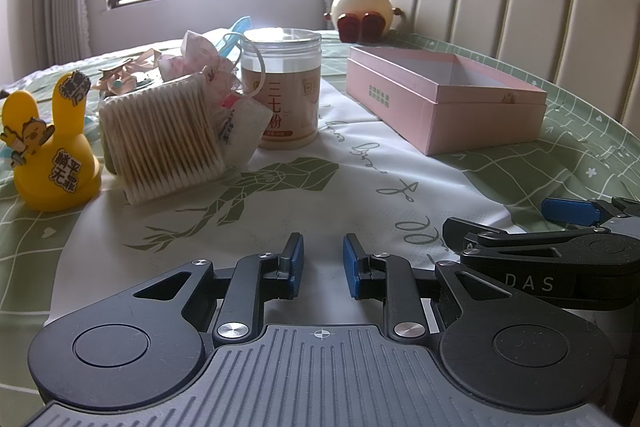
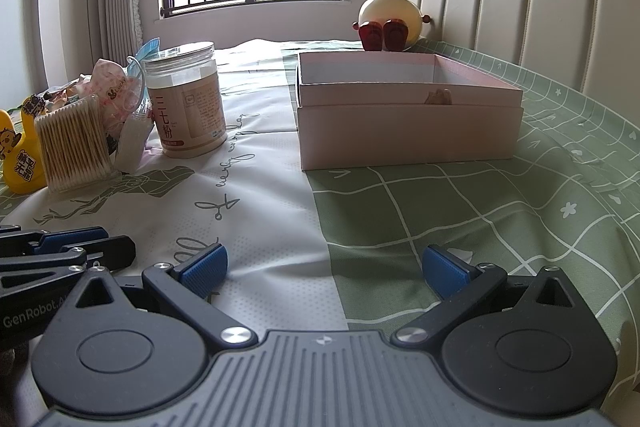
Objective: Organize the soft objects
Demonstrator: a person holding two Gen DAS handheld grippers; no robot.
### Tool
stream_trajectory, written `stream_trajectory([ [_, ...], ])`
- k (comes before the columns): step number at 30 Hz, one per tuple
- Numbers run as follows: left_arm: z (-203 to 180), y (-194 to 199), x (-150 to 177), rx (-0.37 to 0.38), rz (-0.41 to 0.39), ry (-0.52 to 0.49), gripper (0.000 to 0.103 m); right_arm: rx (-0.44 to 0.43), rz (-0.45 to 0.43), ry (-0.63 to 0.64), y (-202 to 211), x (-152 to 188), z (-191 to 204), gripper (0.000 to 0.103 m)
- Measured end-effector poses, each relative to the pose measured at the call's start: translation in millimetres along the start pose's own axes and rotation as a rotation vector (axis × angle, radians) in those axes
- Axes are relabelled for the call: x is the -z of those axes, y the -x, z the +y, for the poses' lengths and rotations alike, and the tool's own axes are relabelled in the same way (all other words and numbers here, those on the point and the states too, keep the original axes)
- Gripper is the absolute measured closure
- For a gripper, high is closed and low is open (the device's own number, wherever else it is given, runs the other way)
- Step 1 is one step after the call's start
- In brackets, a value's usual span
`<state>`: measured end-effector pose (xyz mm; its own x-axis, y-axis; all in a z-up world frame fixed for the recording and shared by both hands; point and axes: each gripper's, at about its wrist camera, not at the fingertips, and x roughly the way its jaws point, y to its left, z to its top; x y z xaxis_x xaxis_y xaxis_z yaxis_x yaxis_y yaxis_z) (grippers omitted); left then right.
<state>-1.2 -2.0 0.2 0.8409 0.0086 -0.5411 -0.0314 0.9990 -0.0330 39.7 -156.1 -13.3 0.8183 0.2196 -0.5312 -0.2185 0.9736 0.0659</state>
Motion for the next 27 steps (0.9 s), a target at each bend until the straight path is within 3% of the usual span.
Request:
stream_trajectory([
  [12,4.1,0.8,-1.6,0.003,0.001,0.027,0.077,-0.002,0.015,-0.003,0.1,-1.8,1.5,0.000],
  [17,3.9,1.0,-4.1,-0.016,0.010,0.059,0.077,-0.040,0.095,-0.023,-1.2,-11.8,-2.5,0.000],
  [22,23.9,0.4,-13.1,0.123,0.038,0.052,0.077,-0.095,0.252,0.033,-8.8,-29.2,-10.2,0.000],
  [24,42.2,3.3,-20.2,0.194,0.054,0.113,0.077,-0.123,0.321,0.034,-13.7,-38.0,-16.9,0.000],
  [27,73.9,20.9,-37.1,0.220,0.020,0.163,0.078,-0.133,0.395,0.081,-20.1,-45.7,-16.4,0.000],
])
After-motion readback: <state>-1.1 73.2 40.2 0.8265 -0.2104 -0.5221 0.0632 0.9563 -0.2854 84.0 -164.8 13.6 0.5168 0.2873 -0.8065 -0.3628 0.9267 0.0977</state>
